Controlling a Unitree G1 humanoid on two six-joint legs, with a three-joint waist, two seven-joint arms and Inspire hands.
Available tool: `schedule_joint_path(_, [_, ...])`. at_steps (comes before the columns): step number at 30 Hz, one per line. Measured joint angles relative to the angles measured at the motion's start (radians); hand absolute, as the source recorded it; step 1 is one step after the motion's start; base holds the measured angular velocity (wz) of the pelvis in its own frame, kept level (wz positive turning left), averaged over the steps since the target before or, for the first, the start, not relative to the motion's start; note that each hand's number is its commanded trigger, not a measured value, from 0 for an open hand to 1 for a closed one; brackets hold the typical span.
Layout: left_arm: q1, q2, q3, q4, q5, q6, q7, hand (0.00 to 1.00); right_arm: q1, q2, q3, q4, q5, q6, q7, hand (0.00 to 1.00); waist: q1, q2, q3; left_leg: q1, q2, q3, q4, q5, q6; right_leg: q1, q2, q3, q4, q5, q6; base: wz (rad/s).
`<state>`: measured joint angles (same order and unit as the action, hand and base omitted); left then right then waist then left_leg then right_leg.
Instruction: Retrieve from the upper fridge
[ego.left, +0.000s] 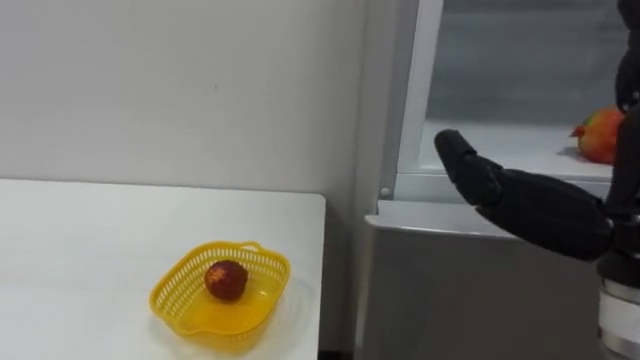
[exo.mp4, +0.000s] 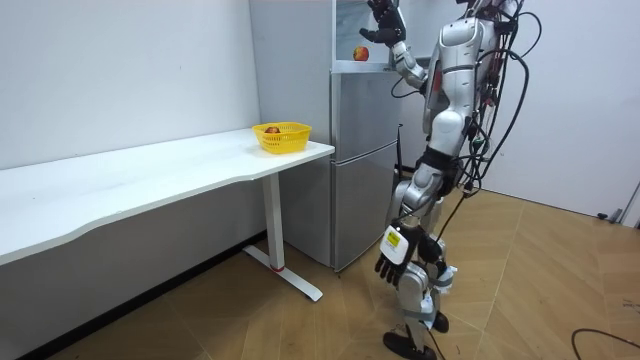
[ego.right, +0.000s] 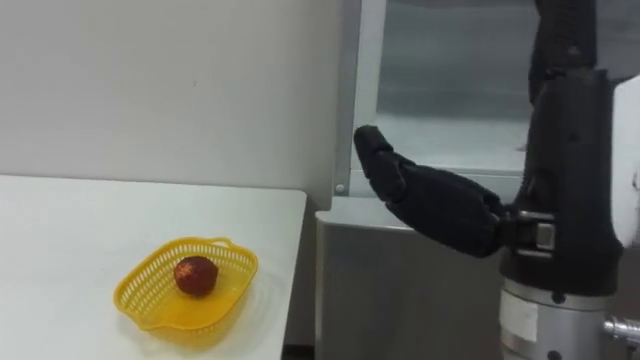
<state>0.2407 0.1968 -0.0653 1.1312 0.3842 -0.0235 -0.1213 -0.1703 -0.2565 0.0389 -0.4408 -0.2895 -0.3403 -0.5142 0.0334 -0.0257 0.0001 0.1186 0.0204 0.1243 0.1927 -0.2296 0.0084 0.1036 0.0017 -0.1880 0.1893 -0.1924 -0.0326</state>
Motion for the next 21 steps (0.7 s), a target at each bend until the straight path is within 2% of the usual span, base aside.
schedule_joint_path(4, [0.002,-0.013,-0.011,0.017,0.0,-0.006,0.004,0.0,0.024,0.0,-0.032,-0.004,-0.013,-0.01,-0.013,0.0,-0.01,0.005,-0.0039,0.004,0.002,0.013,-0.006,0.0,0.0,0.0,0.003,0.011,0.0,0.001,-0.001,-0.12])
schedule_joint_path(8, [0.003,-0.023,-0.017,0.048,-0.001,-0.006,0.011,0.0,0.028,0.0,-0.078,0.004,0.028,-0.009,-0.03,0.0,-0.029,0.008,-0.0007,0.015,0.002,0.029,-0.006,0.0,0.0,0.0,0.004,0.029,0.0,0.001,-0.001,-0.13])
schedule_joint_path(11, [0.005,-0.024,-0.017,0.048,0.0,-0.004,0.022,0.0,0.05,0.0,-0.116,0.027,0.093,-0.007,-0.041,0.0,-0.033,0.0,-0.0013,0.016,0.002,0.036,-0.005,0.0,0.0,-0.001,0.005,0.041,-0.001,0.001,-0.001,-0.06])
schedule_joint_path(16, [0.006,-0.024,-0.017,0.044,0.0,0.003,0.021,0.0,0.058,-0.002,-0.149,0.065,0.144,0.025,-0.046,0.0,-0.053,-0.013,-0.0016,0.013,0.002,0.038,-0.006,0.0,0.0,-0.005,0.006,0.047,-0.004,0.001,0.0,0.0])
schedule_joint_path(21, [0.004,-0.02,-0.017,0.037,0.0,0.003,0.022,0.0,0.052,-0.02,-0.188,0.149,0.188,0.036,-0.044,0.0,-0.056,-0.026,-0.0012,0.016,0.001,0.037,-0.005,0.0,0.0,-0.001,0.006,0.045,-0.004,0.001,0.0,0.0])
